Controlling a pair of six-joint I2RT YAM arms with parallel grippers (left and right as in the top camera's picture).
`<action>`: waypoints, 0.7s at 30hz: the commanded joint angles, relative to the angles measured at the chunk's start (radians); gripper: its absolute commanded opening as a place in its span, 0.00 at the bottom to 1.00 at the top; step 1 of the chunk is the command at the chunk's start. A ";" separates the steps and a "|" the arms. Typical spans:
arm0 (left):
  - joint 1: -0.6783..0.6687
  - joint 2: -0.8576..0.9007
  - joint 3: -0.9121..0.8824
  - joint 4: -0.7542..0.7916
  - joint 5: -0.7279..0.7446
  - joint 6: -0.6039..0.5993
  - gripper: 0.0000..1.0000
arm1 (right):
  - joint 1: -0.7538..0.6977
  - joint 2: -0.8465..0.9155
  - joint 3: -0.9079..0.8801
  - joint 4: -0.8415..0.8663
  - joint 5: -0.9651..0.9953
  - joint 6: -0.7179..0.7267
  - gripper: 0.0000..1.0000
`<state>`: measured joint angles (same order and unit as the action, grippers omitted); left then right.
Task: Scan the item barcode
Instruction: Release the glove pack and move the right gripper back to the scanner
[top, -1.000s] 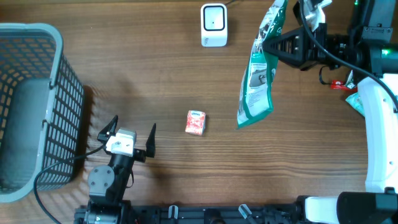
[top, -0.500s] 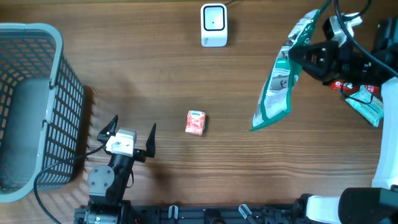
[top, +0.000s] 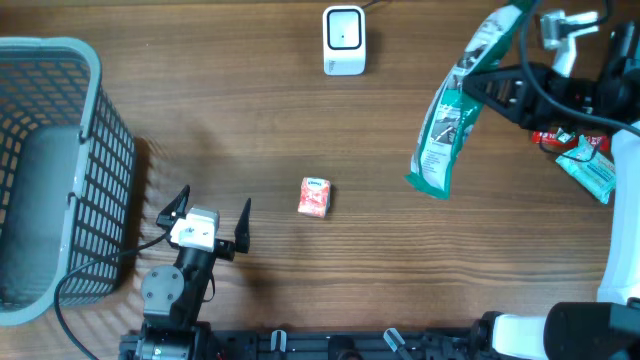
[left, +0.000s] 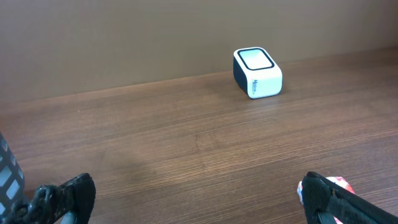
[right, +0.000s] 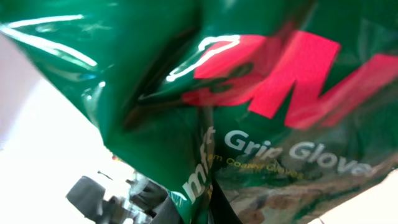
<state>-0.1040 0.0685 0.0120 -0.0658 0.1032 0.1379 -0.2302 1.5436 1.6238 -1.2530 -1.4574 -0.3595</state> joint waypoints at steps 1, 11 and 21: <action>-0.005 -0.001 -0.006 0.000 0.012 0.012 1.00 | 0.140 0.004 -0.009 0.137 0.770 0.543 0.04; -0.005 -0.001 -0.006 0.000 0.012 0.012 1.00 | 0.523 0.126 -0.006 0.512 1.208 0.687 0.04; -0.005 -0.001 -0.006 0.000 0.012 0.012 1.00 | 0.531 0.563 0.399 0.703 1.376 0.595 0.05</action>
<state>-0.1040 0.0692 0.0120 -0.0662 0.1036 0.1379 0.2993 2.0079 1.8587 -0.5774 -0.1627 0.2756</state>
